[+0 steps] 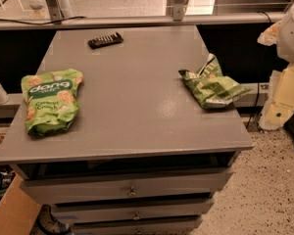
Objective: Pick green rice chip bag
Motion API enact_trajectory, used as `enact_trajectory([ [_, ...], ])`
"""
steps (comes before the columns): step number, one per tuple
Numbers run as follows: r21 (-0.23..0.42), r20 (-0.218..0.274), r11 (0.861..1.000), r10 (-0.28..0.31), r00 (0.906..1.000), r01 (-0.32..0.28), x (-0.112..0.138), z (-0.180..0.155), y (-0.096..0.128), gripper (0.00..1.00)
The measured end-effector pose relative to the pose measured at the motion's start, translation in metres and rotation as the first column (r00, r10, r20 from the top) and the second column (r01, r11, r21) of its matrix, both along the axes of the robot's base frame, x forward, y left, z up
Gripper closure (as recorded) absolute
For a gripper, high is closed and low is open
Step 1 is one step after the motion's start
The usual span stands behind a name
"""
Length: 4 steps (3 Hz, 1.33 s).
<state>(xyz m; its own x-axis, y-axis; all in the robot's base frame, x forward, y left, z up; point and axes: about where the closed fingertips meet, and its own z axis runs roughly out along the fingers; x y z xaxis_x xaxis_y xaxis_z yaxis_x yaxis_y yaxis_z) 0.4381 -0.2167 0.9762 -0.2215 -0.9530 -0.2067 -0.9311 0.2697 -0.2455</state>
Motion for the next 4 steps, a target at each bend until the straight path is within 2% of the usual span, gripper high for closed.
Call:
enact_trajectory([
  [2, 0.011, 0.015, 1.0, 0.016, 0.9998, -0.016, 0.0, 0.004, 0.006, 0.0],
  [3, 0.027, 0.012, 0.984, 0.173, 0.9848, -0.173, -0.01, 0.002, 0.054, 0.0],
  [4, 0.022, 0.03, 0.91, 0.413, 0.9102, -0.414, -0.026, -0.002, 0.122, 0.0],
])
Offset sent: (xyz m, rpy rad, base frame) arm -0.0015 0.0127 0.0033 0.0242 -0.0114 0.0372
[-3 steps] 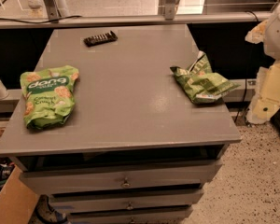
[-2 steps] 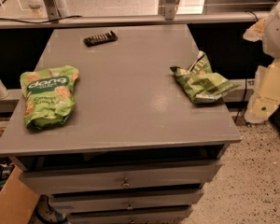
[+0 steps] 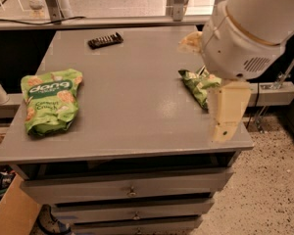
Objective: Pick green rice chip bag
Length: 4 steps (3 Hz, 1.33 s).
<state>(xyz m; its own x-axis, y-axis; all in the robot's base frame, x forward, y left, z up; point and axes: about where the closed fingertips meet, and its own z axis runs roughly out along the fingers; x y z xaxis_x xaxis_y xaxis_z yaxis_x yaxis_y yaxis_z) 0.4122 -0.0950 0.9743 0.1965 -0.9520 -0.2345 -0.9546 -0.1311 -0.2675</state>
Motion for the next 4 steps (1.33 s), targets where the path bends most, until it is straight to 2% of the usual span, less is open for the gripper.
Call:
enact_trajectory([
  [1, 0.009, 0.082, 0.966, 0.255, 0.9634, -0.257, -0.017, 0.014, 0.075, 0.0],
  [2, 0.004, 0.106, 0.965, 0.26, 0.9598, -0.262, -0.022, 0.024, 0.079, 0.0],
  [3, 0.019, 0.158, 0.955, 0.289, 0.9443, -0.295, -0.02, 0.031, 0.089, 0.0],
  [4, 0.025, 0.269, 0.926, 0.358, 0.8942, -0.378, 0.005, 0.033, 0.117, 0.0],
])
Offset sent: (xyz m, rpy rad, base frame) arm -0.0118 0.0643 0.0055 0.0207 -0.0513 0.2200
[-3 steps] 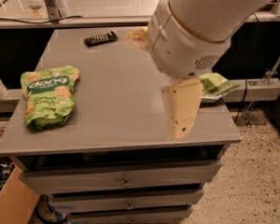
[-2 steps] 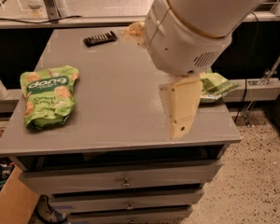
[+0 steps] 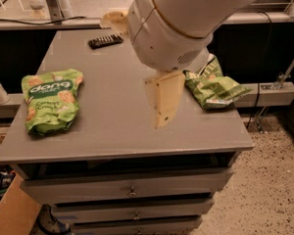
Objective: Pick green rice chip bag
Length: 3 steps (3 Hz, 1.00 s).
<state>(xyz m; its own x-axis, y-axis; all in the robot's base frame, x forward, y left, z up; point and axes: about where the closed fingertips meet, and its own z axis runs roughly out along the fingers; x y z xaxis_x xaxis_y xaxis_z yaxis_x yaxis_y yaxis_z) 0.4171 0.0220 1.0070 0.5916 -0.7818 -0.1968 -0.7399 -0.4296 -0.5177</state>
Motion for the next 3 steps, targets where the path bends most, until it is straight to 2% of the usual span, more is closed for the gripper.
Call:
enact_trajectory([
  [1, 0.021, 0.103, 0.994, 0.109, 0.9887, -0.112, 0.041, 0.002, 0.037, 0.0],
  [2, -0.004, 0.142, 0.975, 0.218, 0.9655, -0.22, 0.087, -0.006, 0.072, 0.0],
  [3, -0.042, 0.121, 0.944, 0.329, 0.9364, -0.327, 0.129, -0.022, 0.105, 0.0],
])
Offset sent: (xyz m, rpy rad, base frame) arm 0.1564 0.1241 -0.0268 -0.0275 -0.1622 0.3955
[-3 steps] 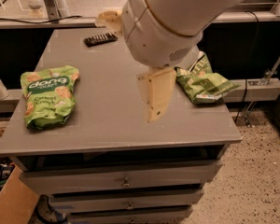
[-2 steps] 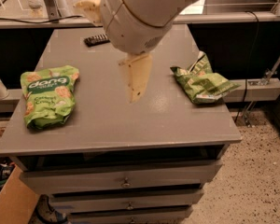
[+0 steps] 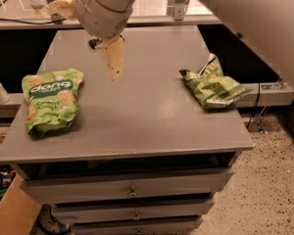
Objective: Pick green rice chip bag
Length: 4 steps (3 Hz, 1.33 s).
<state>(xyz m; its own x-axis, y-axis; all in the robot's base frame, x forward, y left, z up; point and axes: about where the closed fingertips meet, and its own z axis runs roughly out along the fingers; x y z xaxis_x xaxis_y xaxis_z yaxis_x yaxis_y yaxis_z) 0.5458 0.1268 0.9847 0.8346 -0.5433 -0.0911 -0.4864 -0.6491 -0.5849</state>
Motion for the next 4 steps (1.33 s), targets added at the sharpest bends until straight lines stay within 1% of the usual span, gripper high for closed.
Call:
enact_trajectory([
  [1, -0.027, -0.038, 0.994, 0.105, 0.9938, -0.106, 0.02, -0.024, 0.033, 0.0],
  [2, -0.031, -0.081, 0.98, 0.192, 0.9781, -0.195, 0.025, -0.048, 0.066, 0.0],
  [3, -0.043, -0.112, 0.959, 0.273, 0.9555, -0.279, 0.022, -0.069, 0.099, 0.0],
  [4, -0.066, -0.139, 0.939, 0.326, 0.9352, -0.337, 0.025, -0.091, 0.116, 0.0],
])
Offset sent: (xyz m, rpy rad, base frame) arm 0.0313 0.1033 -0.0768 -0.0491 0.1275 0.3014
